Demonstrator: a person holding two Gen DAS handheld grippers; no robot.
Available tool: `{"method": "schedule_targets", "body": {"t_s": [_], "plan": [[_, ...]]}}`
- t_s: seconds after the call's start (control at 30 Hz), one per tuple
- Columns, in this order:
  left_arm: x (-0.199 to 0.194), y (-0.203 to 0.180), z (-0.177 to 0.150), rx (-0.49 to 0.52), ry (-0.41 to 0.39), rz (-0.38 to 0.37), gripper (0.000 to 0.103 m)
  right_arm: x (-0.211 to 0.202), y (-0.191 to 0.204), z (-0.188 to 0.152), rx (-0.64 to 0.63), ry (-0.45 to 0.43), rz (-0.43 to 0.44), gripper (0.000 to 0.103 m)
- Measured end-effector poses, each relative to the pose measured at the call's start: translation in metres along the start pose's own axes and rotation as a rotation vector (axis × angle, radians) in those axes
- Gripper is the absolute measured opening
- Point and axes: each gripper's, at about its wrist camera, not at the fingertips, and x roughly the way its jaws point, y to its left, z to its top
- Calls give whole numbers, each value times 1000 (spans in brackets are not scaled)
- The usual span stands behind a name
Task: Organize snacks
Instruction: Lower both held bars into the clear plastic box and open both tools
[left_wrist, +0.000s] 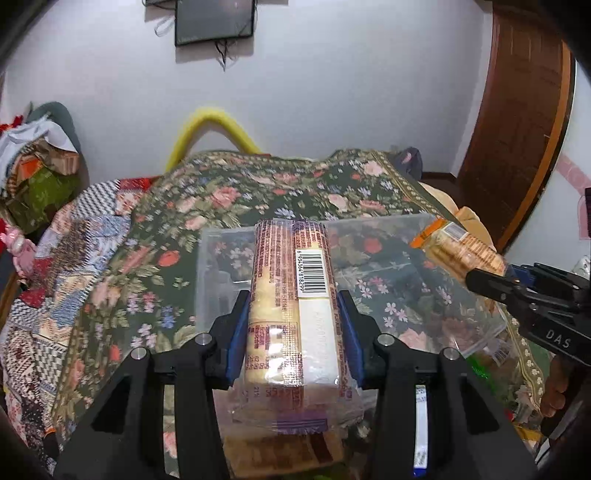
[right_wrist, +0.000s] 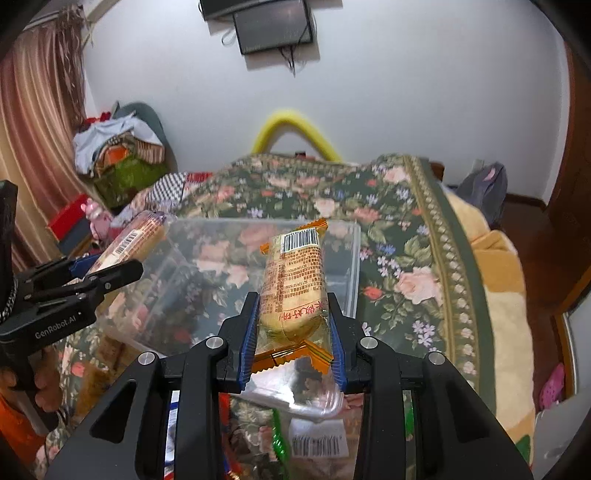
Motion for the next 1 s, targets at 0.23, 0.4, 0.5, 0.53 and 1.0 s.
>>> {"method": "schedule_targets", "body": {"t_s": [0.23,0.4,0.5,0.53,1.0], "plan": [[20,1,1,15,50,7,45,15,-1,0,-13,65,12,31],[22,4,-1,1,62,21,46,21,2,0,-34,98,4,35],[15,4,-1,6,53,26,46,18,3,0,-43,95,-19,44],[11,4,-1,6,49,20,46,16,4,0,-47,89,-24,45],[-68,2,-12,19,-36,7,48,-41,15,1,-48,-20,-30,52]]}}
